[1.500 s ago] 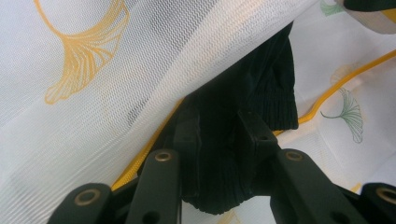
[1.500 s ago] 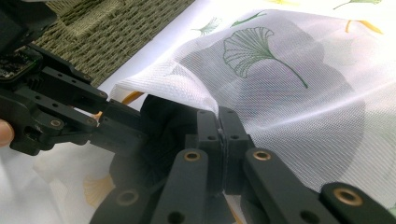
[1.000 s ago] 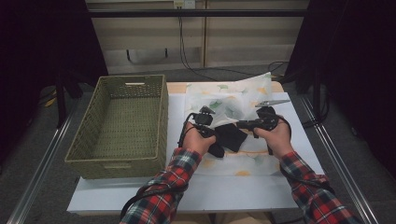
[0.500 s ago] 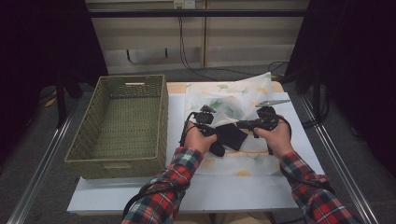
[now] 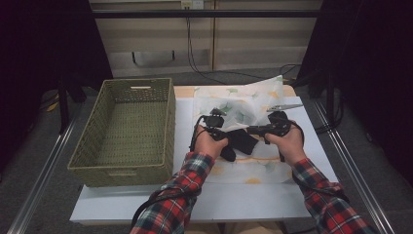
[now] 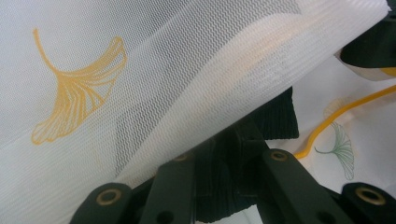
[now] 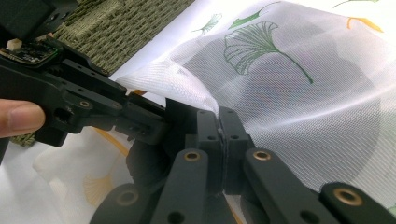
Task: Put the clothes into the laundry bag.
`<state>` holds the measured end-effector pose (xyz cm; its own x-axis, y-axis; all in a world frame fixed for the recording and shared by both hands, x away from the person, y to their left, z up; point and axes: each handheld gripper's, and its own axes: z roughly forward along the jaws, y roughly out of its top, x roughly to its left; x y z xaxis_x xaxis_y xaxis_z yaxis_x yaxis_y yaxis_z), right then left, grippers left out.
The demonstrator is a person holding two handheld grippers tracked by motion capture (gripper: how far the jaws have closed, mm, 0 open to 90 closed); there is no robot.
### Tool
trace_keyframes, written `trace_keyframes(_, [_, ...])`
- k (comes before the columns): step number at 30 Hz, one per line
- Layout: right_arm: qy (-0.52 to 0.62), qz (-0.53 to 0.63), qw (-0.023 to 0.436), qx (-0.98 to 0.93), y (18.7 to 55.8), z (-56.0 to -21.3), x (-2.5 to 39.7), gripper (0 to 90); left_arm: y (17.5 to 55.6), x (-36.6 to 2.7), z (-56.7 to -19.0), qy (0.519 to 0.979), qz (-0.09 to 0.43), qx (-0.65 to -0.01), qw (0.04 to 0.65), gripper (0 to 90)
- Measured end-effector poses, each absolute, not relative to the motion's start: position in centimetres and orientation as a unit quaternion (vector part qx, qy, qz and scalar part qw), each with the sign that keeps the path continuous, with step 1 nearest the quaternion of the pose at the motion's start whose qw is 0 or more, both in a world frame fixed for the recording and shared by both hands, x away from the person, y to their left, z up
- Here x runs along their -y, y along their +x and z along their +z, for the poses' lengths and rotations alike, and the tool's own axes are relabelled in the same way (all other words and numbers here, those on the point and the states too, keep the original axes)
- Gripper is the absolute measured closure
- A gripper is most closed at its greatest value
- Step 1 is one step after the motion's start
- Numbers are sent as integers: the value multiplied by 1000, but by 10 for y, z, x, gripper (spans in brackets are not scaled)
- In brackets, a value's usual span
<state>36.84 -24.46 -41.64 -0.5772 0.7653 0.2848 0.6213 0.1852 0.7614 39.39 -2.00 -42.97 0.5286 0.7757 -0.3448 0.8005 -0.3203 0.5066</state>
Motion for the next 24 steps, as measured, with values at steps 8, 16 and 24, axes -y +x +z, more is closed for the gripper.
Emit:
trace_keyframes(8, [452, 450, 79, -766, 368, -416, 244, 897, 397, 21, -431, 808, -11, -488, 330, 804])
trace_keyframes(16, [451, 450, 80, -767, 368, -416, 243, 897, 402, 20, -429, 801, 1, -491, 344, 818])
trace_keyframes(24, [451, 448, 79, -768, 367, -416, 242, 897, 406, 20, -427, 795, 13, -492, 353, 885])
